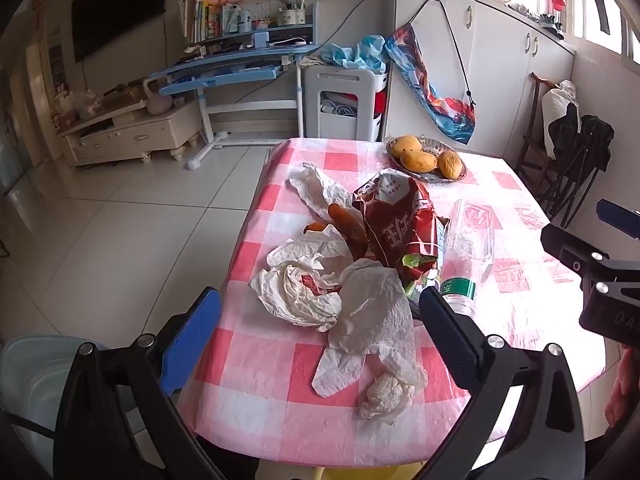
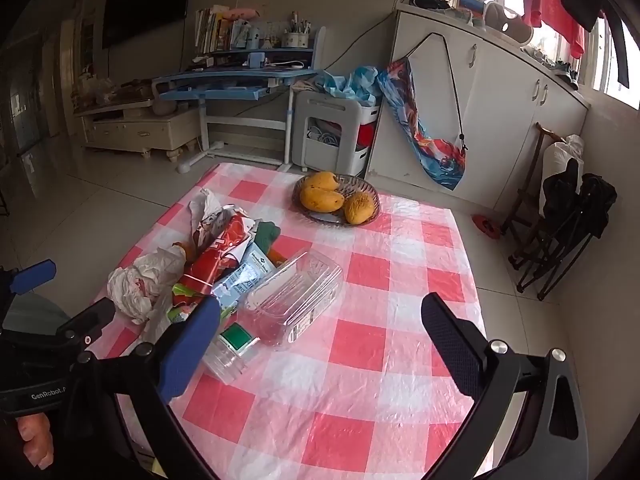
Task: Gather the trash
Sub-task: 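Move both tools toward the crumpled tissues on the table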
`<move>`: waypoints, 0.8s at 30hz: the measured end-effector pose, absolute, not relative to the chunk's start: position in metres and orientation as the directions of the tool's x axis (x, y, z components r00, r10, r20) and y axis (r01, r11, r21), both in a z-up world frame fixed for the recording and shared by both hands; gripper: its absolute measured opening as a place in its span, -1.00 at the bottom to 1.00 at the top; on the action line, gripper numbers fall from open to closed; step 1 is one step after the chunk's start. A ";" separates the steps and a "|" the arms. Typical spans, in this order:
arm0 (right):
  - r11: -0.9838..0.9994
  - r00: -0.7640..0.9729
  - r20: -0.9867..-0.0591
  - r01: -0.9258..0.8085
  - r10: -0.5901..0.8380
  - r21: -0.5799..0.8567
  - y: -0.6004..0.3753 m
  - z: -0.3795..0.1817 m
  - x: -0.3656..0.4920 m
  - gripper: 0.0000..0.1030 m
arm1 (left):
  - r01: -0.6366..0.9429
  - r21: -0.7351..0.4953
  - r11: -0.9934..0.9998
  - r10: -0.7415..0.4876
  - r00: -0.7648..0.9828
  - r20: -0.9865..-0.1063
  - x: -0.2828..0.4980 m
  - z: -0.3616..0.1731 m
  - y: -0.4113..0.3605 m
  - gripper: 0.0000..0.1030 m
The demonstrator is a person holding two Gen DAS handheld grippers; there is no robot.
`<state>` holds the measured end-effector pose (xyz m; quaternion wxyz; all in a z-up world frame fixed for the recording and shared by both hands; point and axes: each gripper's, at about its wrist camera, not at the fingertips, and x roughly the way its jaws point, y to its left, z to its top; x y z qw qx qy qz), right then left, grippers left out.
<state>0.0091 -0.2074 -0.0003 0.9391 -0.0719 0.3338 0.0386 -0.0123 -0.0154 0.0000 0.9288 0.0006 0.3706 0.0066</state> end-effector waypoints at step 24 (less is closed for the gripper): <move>0.998 0.835 -0.547 -0.050 0.057 0.028 -0.224 0.008 -0.014 0.88 | -0.037 -0.017 0.999 0.013 0.693 -0.721 -0.015 -0.013 0.004 0.86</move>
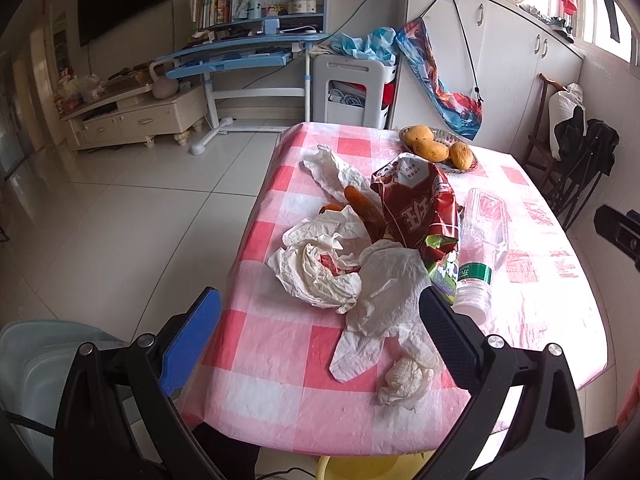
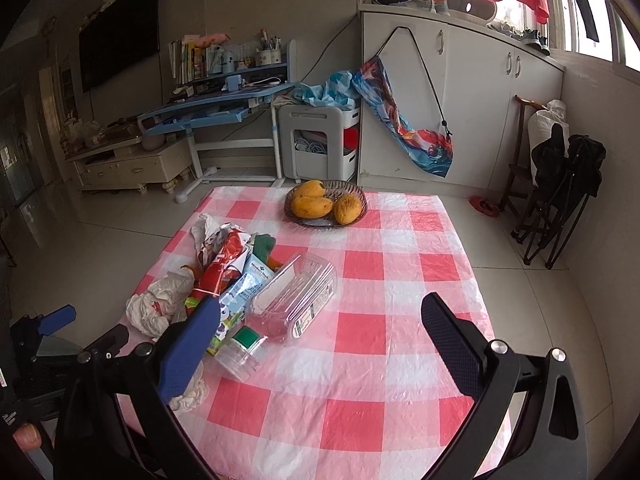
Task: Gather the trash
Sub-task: 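Move both tools toward the crumpled tissues on the table, then grasp the crumpled white tissue with the right gripper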
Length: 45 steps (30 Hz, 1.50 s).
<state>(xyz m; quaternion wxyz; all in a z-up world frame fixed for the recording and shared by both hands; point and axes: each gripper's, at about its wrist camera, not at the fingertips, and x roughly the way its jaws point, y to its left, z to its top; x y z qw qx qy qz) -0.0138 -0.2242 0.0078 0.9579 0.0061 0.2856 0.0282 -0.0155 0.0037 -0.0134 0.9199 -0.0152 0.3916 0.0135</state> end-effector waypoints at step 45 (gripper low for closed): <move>0.914 0.504 -0.786 -0.362 0.359 0.185 -0.152 -0.093 -0.018 0.39 | -0.223 -0.074 0.972 0.064 0.555 -0.829 -0.007 -0.057 0.064 0.86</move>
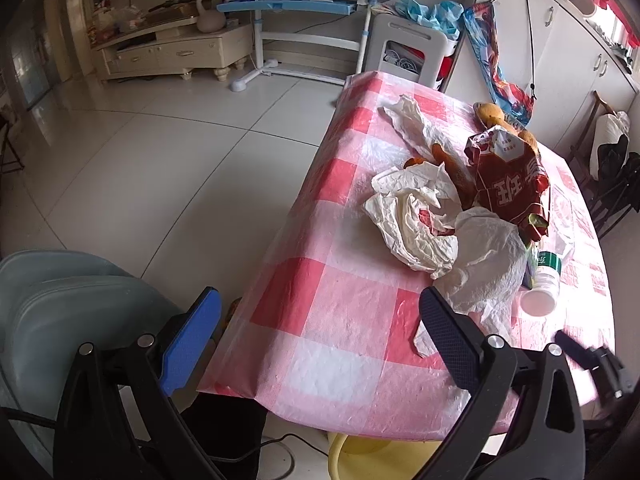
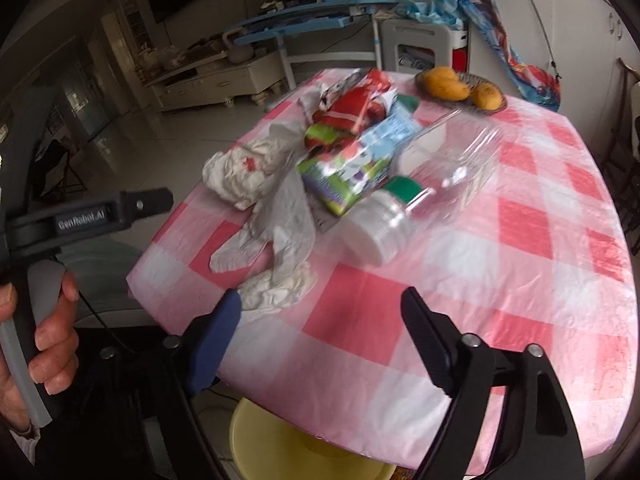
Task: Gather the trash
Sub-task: 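Grasp the crumpled white tissue with the right gripper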
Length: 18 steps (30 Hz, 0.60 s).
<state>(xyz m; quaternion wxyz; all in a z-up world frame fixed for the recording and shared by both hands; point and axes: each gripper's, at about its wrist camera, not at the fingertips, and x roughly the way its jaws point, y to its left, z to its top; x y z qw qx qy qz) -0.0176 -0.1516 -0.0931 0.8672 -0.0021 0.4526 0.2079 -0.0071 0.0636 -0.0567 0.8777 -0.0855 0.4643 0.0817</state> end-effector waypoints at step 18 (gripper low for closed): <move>0.859 0.435 -0.785 -0.458 0.441 0.229 -0.132 -0.107 -0.022 -0.37 | -0.224 -0.102 0.969 0.045 0.567 -0.822 0.009 -0.054 0.069 0.86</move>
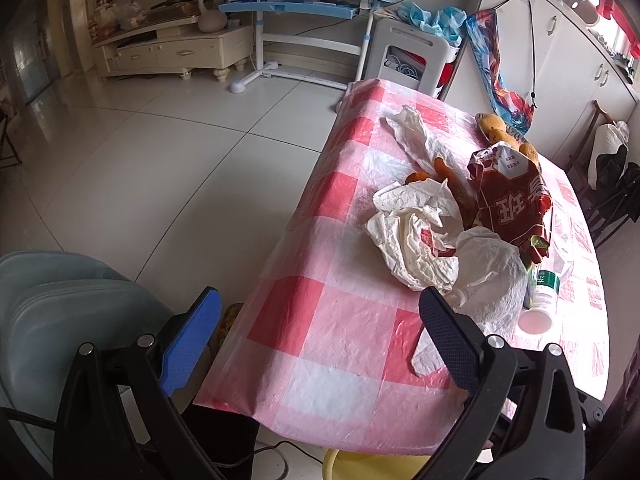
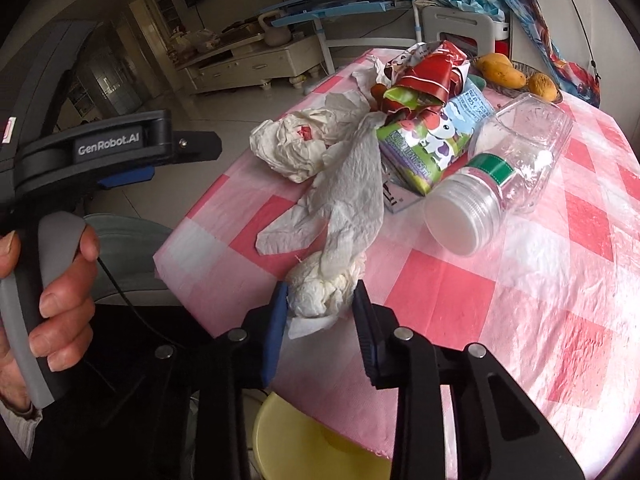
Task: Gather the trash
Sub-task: 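Grasp the crumpled white tissue with the right gripper, then drop the tissue into the yellow bucket with the right gripper while the left gripper grasps another tissue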
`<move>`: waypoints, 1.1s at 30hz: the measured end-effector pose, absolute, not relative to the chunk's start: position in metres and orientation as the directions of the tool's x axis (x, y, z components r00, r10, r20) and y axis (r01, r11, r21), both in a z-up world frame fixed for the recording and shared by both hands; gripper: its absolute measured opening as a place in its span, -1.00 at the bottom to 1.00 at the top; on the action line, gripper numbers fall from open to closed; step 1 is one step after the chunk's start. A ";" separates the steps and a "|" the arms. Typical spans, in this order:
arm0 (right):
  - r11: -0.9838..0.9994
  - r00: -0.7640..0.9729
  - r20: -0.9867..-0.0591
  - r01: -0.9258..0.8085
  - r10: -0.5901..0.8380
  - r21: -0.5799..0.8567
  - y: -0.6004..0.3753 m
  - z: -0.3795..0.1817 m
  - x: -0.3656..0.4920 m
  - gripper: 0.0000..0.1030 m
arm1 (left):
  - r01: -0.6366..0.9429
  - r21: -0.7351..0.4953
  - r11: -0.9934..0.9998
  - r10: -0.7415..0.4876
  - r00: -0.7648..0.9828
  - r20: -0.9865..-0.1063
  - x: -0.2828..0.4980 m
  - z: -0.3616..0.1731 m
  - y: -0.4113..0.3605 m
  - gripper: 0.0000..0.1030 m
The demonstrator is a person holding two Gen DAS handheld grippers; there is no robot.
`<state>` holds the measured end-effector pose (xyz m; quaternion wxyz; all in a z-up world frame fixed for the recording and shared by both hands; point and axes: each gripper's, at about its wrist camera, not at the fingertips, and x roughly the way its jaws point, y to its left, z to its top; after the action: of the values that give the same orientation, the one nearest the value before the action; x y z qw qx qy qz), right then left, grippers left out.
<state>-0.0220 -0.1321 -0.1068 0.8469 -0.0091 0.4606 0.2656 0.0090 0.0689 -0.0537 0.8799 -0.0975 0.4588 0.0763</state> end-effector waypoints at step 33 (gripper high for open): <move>0.852 0.233 -0.927 -0.503 0.292 0.142 -0.151 -0.159 -0.121 0.26 | -0.051 -0.348 0.936 -0.184 0.772 -0.609 -0.043 -0.024 0.065 -0.81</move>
<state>-0.1207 -0.1507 -0.1593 0.7797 -0.0935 0.5641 0.2552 -0.0431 0.0651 -0.0236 0.9248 -0.1751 0.3359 -0.0359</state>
